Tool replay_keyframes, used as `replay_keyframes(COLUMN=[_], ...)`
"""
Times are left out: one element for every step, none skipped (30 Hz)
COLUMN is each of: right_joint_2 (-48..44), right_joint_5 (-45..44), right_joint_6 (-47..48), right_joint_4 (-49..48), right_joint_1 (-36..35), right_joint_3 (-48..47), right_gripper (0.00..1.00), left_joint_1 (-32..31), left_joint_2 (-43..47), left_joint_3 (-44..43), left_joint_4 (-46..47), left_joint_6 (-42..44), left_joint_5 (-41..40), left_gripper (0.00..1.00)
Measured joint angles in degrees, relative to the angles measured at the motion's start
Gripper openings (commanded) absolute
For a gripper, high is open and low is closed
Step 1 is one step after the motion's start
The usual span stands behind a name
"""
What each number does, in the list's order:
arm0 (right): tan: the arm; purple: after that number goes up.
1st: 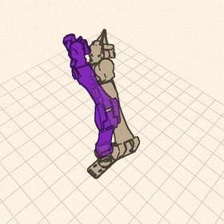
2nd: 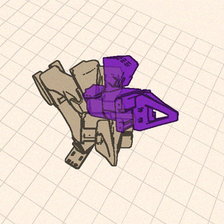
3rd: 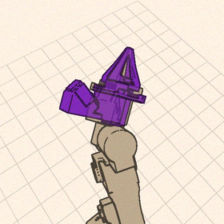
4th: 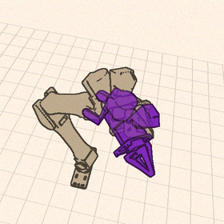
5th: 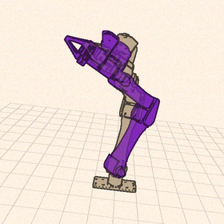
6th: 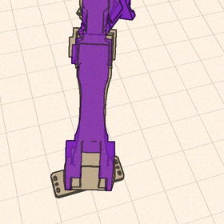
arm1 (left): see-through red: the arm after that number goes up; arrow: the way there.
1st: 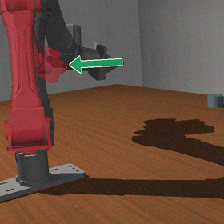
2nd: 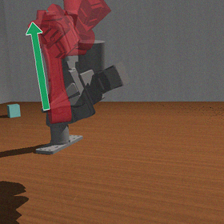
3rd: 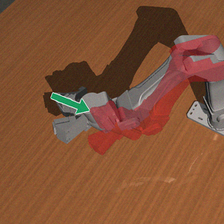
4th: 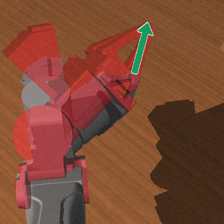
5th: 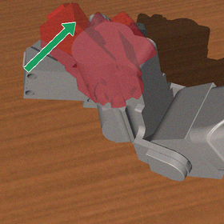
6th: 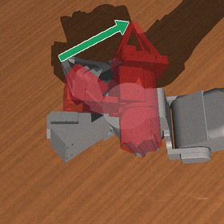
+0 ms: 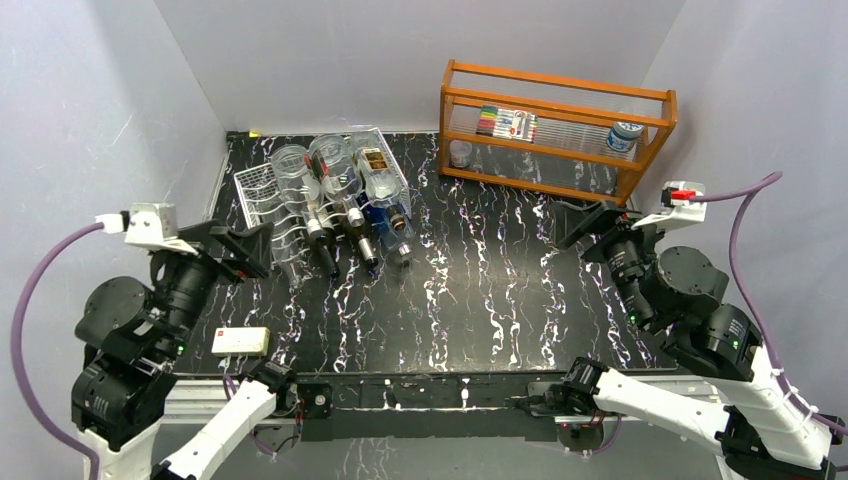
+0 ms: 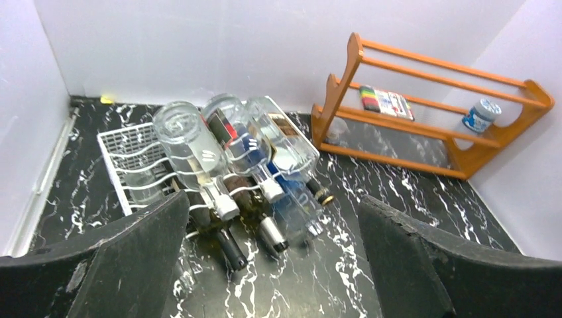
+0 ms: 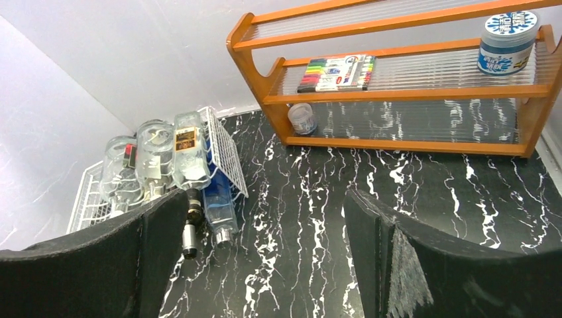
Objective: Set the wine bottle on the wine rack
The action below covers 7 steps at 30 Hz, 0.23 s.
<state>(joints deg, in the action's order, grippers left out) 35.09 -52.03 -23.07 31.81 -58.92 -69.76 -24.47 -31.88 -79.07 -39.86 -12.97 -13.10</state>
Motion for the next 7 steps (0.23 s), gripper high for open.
replay_keyframes(right_joint_2=[-0.2,-0.3,-0.3,-0.3,-0.3,-0.3,-0.3], right_joint_5=[-0.1,-0.2,-0.2,-0.2,-0.3,-0.3,-0.3], right_joint_6=[0.2,0.3,0.5,0.6,0.7,0.8,0.8], right_joint_4=[0.2,0.6,0.9,1.1,1.3,1.4,1.4], right_joint_1=[0.0,0.0,0.0,0.0,0.0,0.0,0.0], right_joint_3=[0.0,0.0,0.0,0.0,0.0,0.0,0.0], right_gripper=[0.98,0.98,0.98,0.98,0.98,0.98,0.98], left_joint_1=[0.0,0.0,0.0,0.0,0.0,0.0,0.0], left_joint_2=[0.1,0.2,0.3,0.5,0.7,0.9,1.1], left_joint_3=[-0.7,-1.3,-1.5,-1.7,-1.8,-1.8,-1.8], left_joint_4=[0.1,0.2,0.2,0.2,0.2,0.2,0.1], left_joint_6=[0.4,0.7,1.0,1.2,1.4,1.6,1.7], left_joint_5=[-0.5,-1.2,-1.6,-2.1,-2.6,-3.0,-3.5], left_gripper=[0.98,0.98,0.98,0.98,0.98,0.98,0.98])
